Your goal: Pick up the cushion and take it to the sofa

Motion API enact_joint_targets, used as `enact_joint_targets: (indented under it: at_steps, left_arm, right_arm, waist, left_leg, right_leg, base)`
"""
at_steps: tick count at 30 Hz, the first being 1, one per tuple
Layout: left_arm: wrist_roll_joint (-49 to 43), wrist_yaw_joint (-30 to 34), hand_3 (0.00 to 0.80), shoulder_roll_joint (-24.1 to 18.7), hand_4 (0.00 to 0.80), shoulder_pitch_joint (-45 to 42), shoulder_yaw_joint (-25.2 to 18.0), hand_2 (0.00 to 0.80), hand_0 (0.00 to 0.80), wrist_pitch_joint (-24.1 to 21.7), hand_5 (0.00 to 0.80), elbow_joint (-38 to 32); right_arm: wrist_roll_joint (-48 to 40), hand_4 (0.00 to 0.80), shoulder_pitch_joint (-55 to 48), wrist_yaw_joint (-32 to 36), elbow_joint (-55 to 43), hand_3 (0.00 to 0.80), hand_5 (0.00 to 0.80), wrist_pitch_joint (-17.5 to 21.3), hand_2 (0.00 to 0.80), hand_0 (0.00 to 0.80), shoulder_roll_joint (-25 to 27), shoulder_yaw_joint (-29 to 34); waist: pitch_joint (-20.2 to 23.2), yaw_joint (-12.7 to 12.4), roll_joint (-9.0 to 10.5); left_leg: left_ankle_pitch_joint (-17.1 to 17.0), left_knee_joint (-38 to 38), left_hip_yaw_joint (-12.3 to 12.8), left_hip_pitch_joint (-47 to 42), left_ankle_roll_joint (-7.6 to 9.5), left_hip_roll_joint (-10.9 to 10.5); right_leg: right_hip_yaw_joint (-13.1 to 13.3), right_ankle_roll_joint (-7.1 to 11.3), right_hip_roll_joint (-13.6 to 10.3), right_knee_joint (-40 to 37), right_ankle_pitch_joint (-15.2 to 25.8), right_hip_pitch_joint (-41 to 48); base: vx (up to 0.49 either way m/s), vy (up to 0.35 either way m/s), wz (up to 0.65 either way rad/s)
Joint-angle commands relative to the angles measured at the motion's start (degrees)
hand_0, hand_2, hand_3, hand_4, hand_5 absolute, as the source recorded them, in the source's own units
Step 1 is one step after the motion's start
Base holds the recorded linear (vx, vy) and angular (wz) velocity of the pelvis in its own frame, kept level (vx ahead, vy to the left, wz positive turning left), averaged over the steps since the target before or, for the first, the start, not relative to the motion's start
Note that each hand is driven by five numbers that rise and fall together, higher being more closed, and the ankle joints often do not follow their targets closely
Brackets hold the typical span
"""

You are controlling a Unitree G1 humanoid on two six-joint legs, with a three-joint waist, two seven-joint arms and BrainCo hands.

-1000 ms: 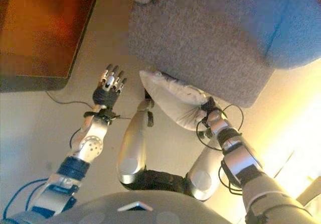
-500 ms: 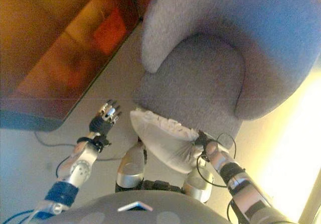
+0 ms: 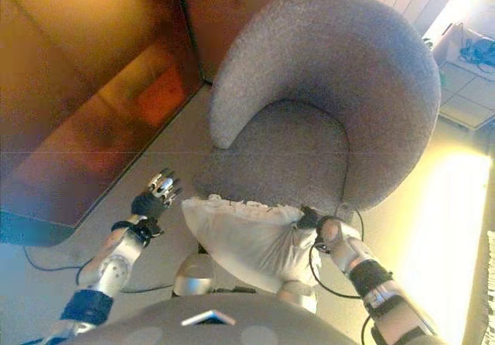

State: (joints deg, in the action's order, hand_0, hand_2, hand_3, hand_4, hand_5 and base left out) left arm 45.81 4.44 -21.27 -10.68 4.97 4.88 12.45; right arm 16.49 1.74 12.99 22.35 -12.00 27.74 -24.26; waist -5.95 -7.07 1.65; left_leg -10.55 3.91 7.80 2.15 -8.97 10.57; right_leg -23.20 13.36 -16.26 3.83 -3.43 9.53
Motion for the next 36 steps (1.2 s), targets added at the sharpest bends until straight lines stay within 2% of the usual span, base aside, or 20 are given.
enact_joint_targets:
  at_steps: [1,4,8,17,21,25,30,36]
  left_arm:
    - [0.6,-0.7,0.000,1.0,0.000,3.2,-1.3,0.000,0.000,-2.2,0.000,-2.0]
    - [0.2,-2.0,0.000,1.7,0.000,2.4,-2.1,0.000,0.000,-3.0,0.000,-3.3]
    - [0.7,-3.0,0.000,1.3,0.000,1.8,-3.4,0.000,0.000,-2.8,0.000,-5.3]
    - [1.7,-2.4,0.000,0.2,0.000,2.4,-3.6,0.000,0.000,-1.0,0.000,-6.0]
    - [1.7,-2.1,0.000,0.0,0.000,3.3,-2.9,0.000,0.000,-0.9,0.000,-5.3]
    - [1.2,-1.1,0.000,-0.4,0.000,3.9,-2.3,0.000,0.000,-1.4,0.000,-4.7]
    - [2.3,-0.6,0.000,-1.4,0.000,4.6,-1.4,0.000,0.000,-0.9,0.000,-5.9]
    - [3.0,-0.2,0.000,-2.4,0.000,4.2,0.4,0.000,0.000,-0.6,0.000,-5.9]
  right_arm:
    - [-14.6,0.800,5.8,-12.2,-7.8,0.800,0.800,4.8,0.800,0.800,4.1,12.5]
    - [-14.9,0.800,4.2,-15.8,-11.1,0.800,0.800,9.4,0.800,0.800,2.0,16.7]
    - [-5.2,0.800,3.5,-20.3,-15.5,0.800,0.800,14.2,0.800,0.800,3.8,19.8]
    - [-1.2,0.800,7.7,-20.7,-18.6,0.800,0.800,11.4,0.800,0.800,13.1,23.4]
    - [-4.9,0.800,11.8,-20.7,-19.4,0.800,0.800,10.4,0.800,0.800,16.9,25.0]
    - [-6.3,0.800,17.0,-24.0,-18.2,0.800,0.800,11.1,0.800,0.800,19.1,25.5]
    - [-7.9,0.800,24.6,-25.5,-14.8,0.800,0.800,9.8,0.800,0.800,22.0,23.2]
    - [-10.7,0.800,34.3,-23.1,-10.2,0.800,0.800,11.4,0.800,0.800,27.9,18.8]
  waist:
    - [2.4,0.9,0.11]
    - [2.7,1.8,-0.08]
    - [3.2,2.3,-0.26]
    - [3.6,1.6,0.14]
    - [3.8,1.4,0.46]
    - [4.1,1.2,0.81]
    - [4.5,0.4,1.17]
    - [4.9,-0.9,2.08]
  left_leg:
    - [6.7,-5.1,1.8,-4.8,-2.27,4.3]
    - [7.2,-5.2,2.6,-5.2,-2.08,4.1]
    - [8.1,-6.0,3.3,-5.5,-2.03,4.1]
    - [8.7,-5.8,3.5,-5.6,-1.95,4.0]
    - [8.5,-5.0,3.6,-5.6,-1.99,3.9]
    - [8.7,-4.9,3.9,-5.6,-1.93,3.8]
    - [9.0,-5.4,4.0,-5.2,-1.77,3.7]
    - [9.3,-6.7,4.4,-4.8,-1.86,4.4]
  right_leg:
    - [0.1,1.39,-3.1,-2.0,10.5,-5.3]
    - [0.6,1.40,-3.0,-2.7,10.9,-5.4]
    - [0.9,1.44,-3.1,-3.4,11.4,-5.6]
    - [0.7,1.41,-3.5,-3.4,11.7,-5.8]
    - [0.1,1.50,-3.7,-3.8,12.1,-5.8]
    - [-0.3,1.54,-4.0,-3.8,12.4,-6.0]
    - [-0.5,1.53,-4.3,-3.9,12.5,-6.2]
    - [-1.5,1.45,-4.6,-3.7,12.4,-6.0]
  base:
    - [0.010,-0.001,-0.08]
    - [0.002,0.001,-0.14]
    - [-0.002,0.008,-0.18]
    - [-0.013,0.007,-0.06]
    - [-0.034,0.004,-0.01]
    - [-0.019,-0.001,-0.06]
    - [-0.003,-0.001,-0.01]
    - [0.000,-0.005,0.00]
